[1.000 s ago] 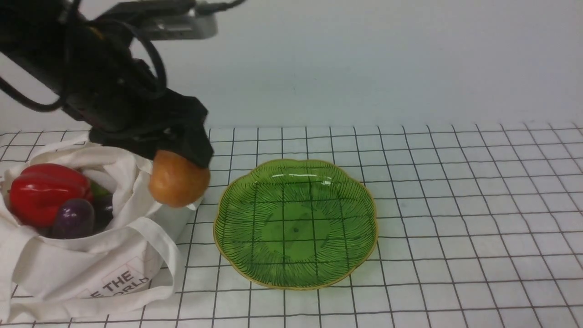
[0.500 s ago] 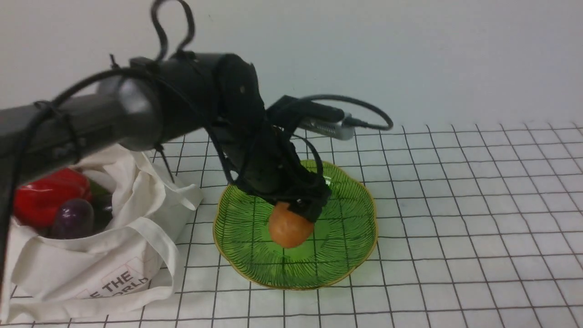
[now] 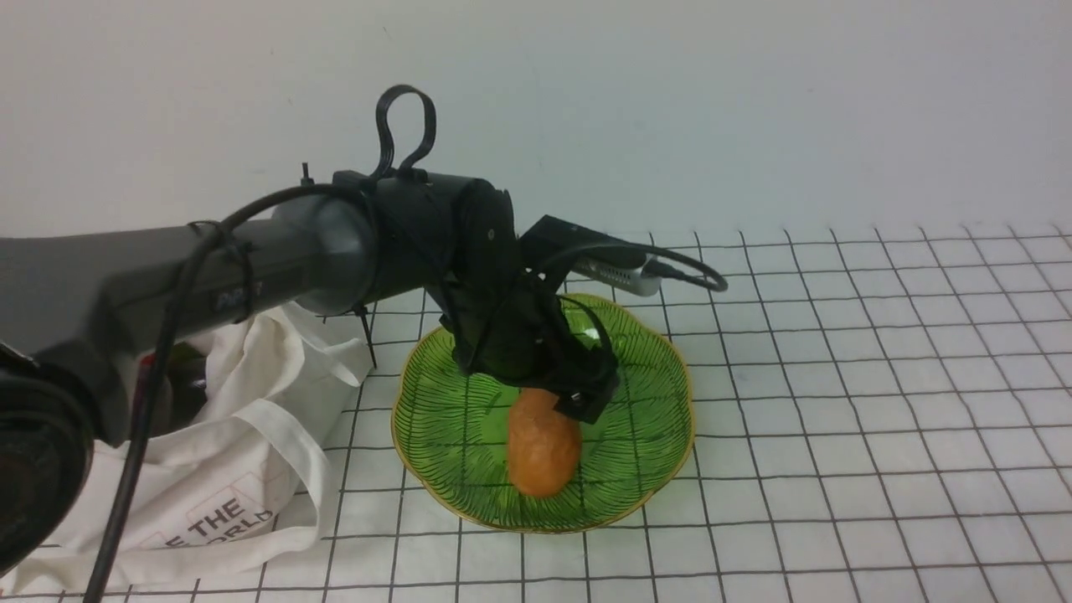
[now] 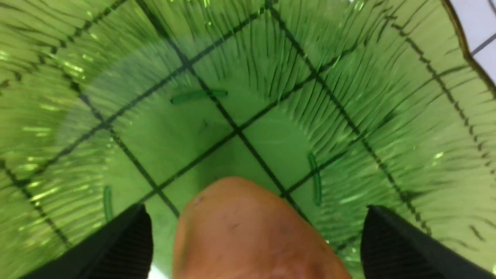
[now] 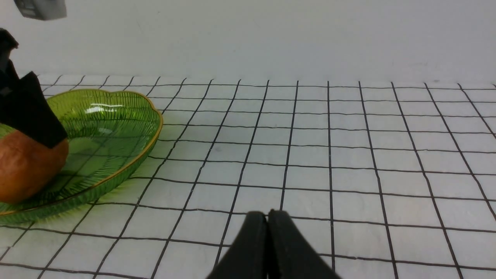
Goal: Take vegetables from bag on white checkered tablecloth place on plate.
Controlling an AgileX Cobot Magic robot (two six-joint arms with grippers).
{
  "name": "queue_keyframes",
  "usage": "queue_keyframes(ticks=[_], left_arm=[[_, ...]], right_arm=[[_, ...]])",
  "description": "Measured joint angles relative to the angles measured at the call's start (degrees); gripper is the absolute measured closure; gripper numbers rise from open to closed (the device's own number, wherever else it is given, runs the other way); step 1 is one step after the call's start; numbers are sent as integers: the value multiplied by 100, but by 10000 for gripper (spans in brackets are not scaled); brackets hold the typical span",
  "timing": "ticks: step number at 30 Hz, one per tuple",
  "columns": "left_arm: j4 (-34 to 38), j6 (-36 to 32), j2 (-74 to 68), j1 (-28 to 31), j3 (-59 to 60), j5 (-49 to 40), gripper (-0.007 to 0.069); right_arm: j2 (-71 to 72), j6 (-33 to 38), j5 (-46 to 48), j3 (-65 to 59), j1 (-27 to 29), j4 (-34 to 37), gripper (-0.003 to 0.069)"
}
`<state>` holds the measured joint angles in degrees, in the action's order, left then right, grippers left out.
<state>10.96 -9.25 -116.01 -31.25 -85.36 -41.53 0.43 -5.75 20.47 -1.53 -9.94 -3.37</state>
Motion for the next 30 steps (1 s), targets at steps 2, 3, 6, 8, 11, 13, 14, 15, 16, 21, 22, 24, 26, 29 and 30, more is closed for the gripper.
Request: queue_keyframes(ticks=[2, 3, 6, 8, 11, 13, 14, 15, 16, 21, 22, 24, 26, 29, 30], left_arm=[[-48, 7, 17, 0, -39, -129, -58], [-235, 84, 85, 0, -171, -393, -56], [-662, 465, 296, -5, -514, -1034, 10], [-882, 700, 437, -6, -713, -1393, 65], [-1618, 1185, 1026, -6, -1114, -2160, 322], [-1853, 1254, 1276, -6, -1161, -2284, 426], [-2101, 1346, 1601, -6, -1190, -2415, 529], [-2224, 1422, 1843, -6, -1191, -2485, 565], [-2338, 1494, 2047, -6, -1191, -2537, 593], [-2531, 1781, 3155, -6, -1191, -2735, 630], [-2530, 1797, 3418, -6, -1191, -2756, 632], [-2525, 1869, 4089, -6, -1180, -2804, 632], [-2525, 1921, 4570, -6, -1065, -2822, 632], [-2525, 2038, 5396, -6, -610, -2776, 632], [-2525, 2046, 5457, -6, -521, -2764, 632]], right_arm=[[0, 0, 0, 0, 0, 0, 673], [0, 0, 0, 0, 0, 0, 673], [0, 0, 0, 0, 0, 0, 673], [0, 0, 0, 0, 0, 0, 673], [0, 0, 0, 0, 0, 0, 673], [0, 0, 0, 0, 0, 0, 673], [0, 0, 0, 0, 0, 0, 673], [0, 0, 0, 0, 0, 0, 673], [0, 0, 0, 0, 0, 0, 673], [0, 0, 0, 0, 0, 0, 673], [0, 0, 0, 0, 0, 0, 673], [0, 0, 0, 0, 0, 0, 673], [0, 0, 0, 0, 0, 0, 673], [0, 0, 0, 0, 0, 0, 673], [0, 0, 0, 0, 0, 0, 673]])
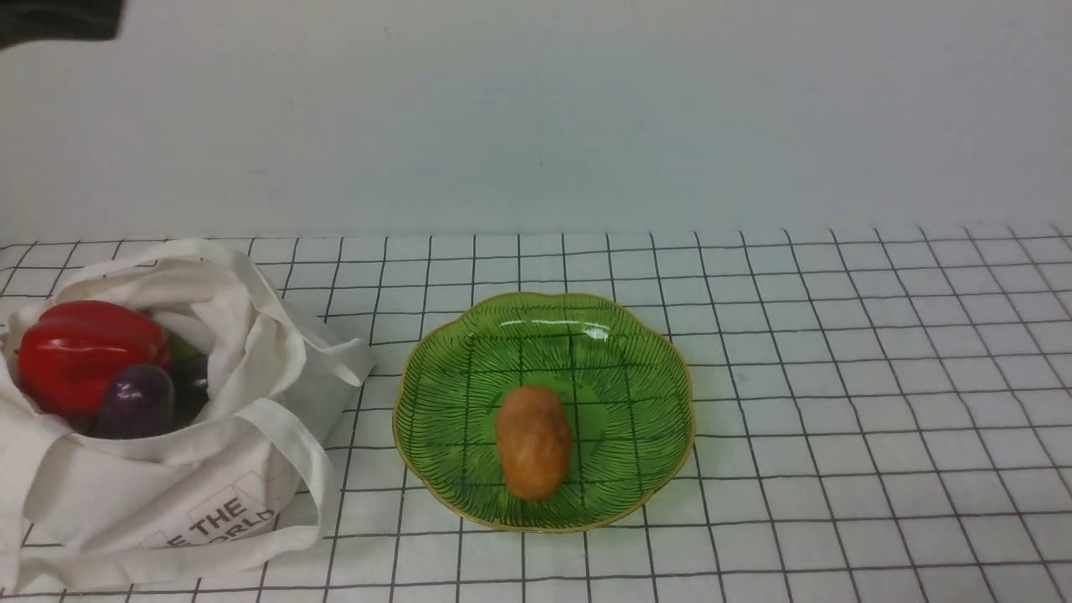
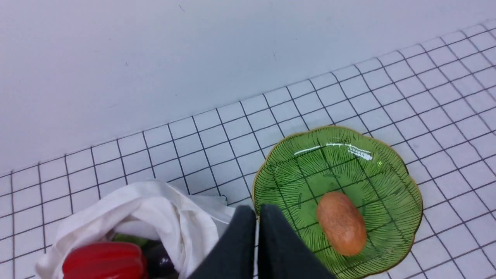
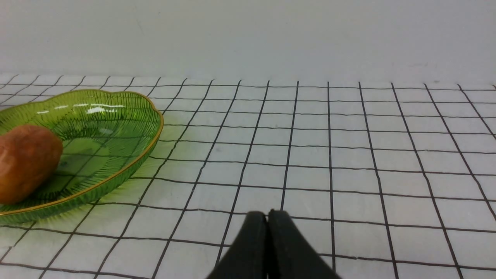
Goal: Take vegetables from bag on white checkered tablecloth place on plate.
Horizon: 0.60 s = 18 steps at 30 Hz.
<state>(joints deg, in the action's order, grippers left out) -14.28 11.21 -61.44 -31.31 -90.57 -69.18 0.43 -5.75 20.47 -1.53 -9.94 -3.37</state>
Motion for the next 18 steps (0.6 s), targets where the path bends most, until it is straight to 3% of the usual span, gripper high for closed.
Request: queue_keyframes(ticks=[8, 12, 18], left_arm=[[-5, 428, 2512, 0, 2470, 1345, 632], [2, 869, 3958, 0, 4296, 2485, 632], [90, 1084, 4724, 0, 5772, 3370, 632]], right_arm=[[0, 0, 0, 0, 0, 0, 673], [0, 0, 0, 0, 0, 0, 673], [0, 0, 0, 0, 0, 0, 673]])
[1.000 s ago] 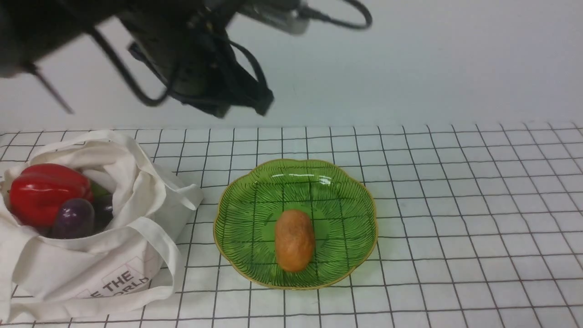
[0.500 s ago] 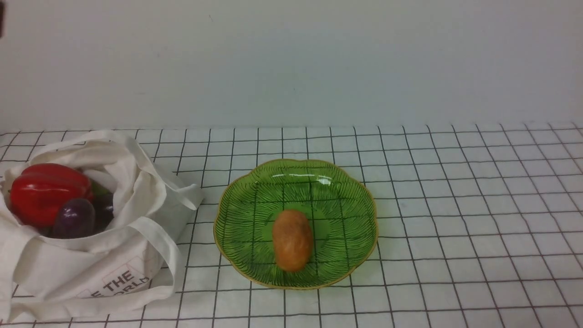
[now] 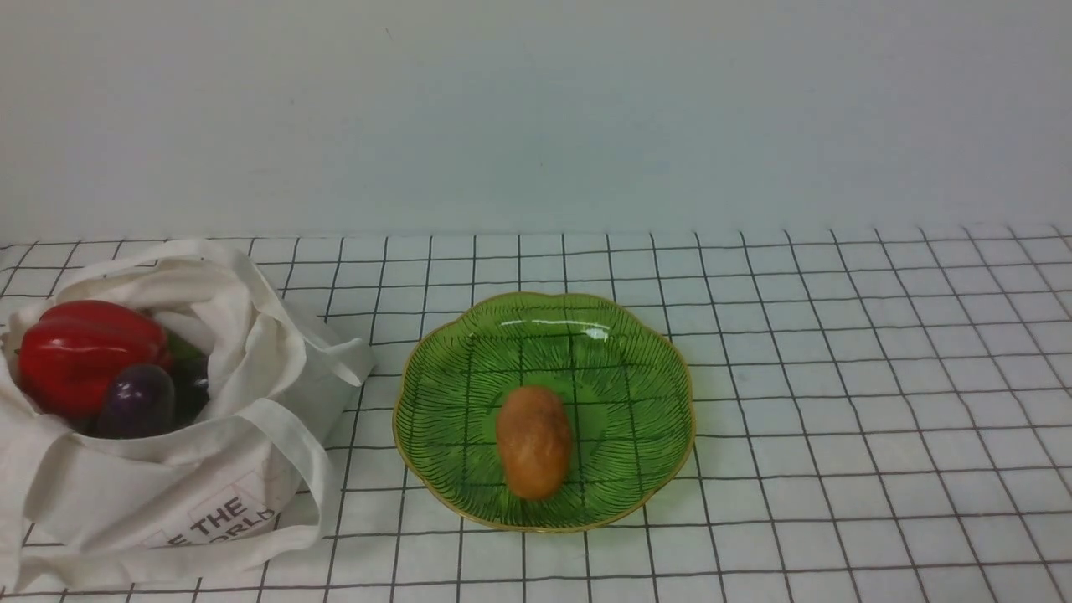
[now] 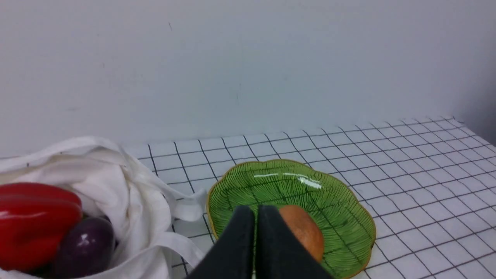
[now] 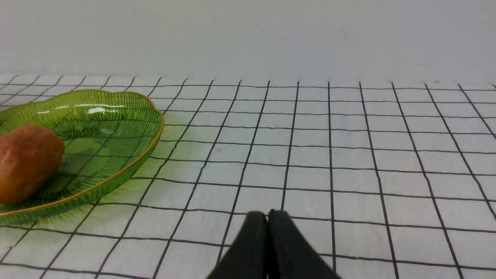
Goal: Take vegetables from bag on white checkered tablecloth place on plate.
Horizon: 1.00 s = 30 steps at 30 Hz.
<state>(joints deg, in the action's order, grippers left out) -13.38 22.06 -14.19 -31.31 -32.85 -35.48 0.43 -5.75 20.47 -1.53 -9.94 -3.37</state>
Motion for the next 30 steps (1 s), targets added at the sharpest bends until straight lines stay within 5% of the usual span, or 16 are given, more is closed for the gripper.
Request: queue_keyframes(ticks=[22, 30], left_arm=[[-654, -22, 100, 6, 1020, 638, 632], [340, -983, 1009, 1478, 2045, 949, 632]], right_arm=[[0, 0, 0, 0, 0, 0, 673], [0, 0, 0, 0, 0, 0, 673]])
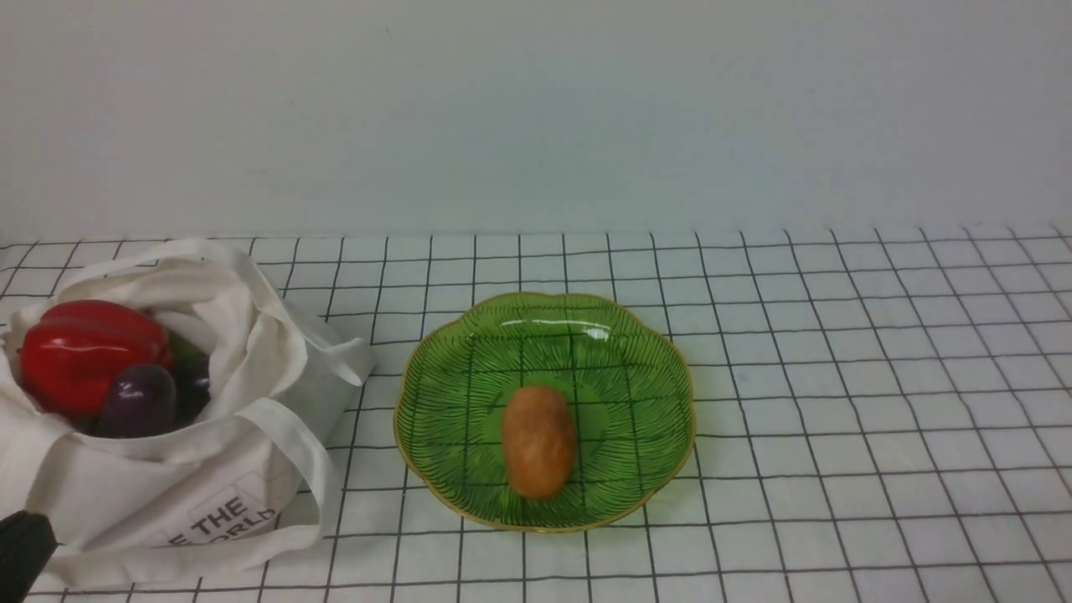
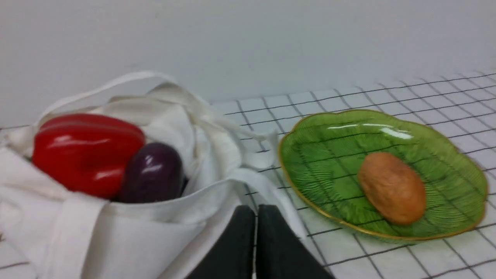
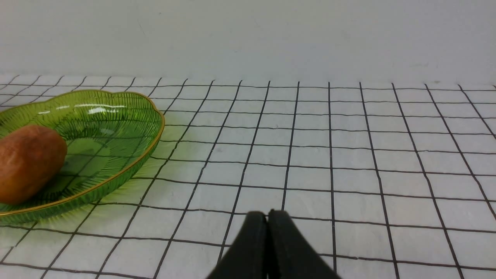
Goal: Take vegetables from bag on white checkered tablecloth place on plate.
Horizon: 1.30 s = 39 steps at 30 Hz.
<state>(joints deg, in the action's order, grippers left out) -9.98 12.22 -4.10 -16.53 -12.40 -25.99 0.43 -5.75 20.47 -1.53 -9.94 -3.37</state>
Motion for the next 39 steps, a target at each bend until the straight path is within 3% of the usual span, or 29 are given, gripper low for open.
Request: queue_keyframes(ticks=[6, 14, 39], left_arm=[[563, -700, 469, 1054, 1132, 641, 632], [646, -1100, 469, 1162, 1401, 485, 632], [652, -1141, 469, 1167, 1400, 435, 632]], right_arm=[[0, 0, 5, 0, 0, 0, 673], [0, 0, 5, 2, 0, 0, 673], [0, 0, 5, 2, 0, 0, 673]])
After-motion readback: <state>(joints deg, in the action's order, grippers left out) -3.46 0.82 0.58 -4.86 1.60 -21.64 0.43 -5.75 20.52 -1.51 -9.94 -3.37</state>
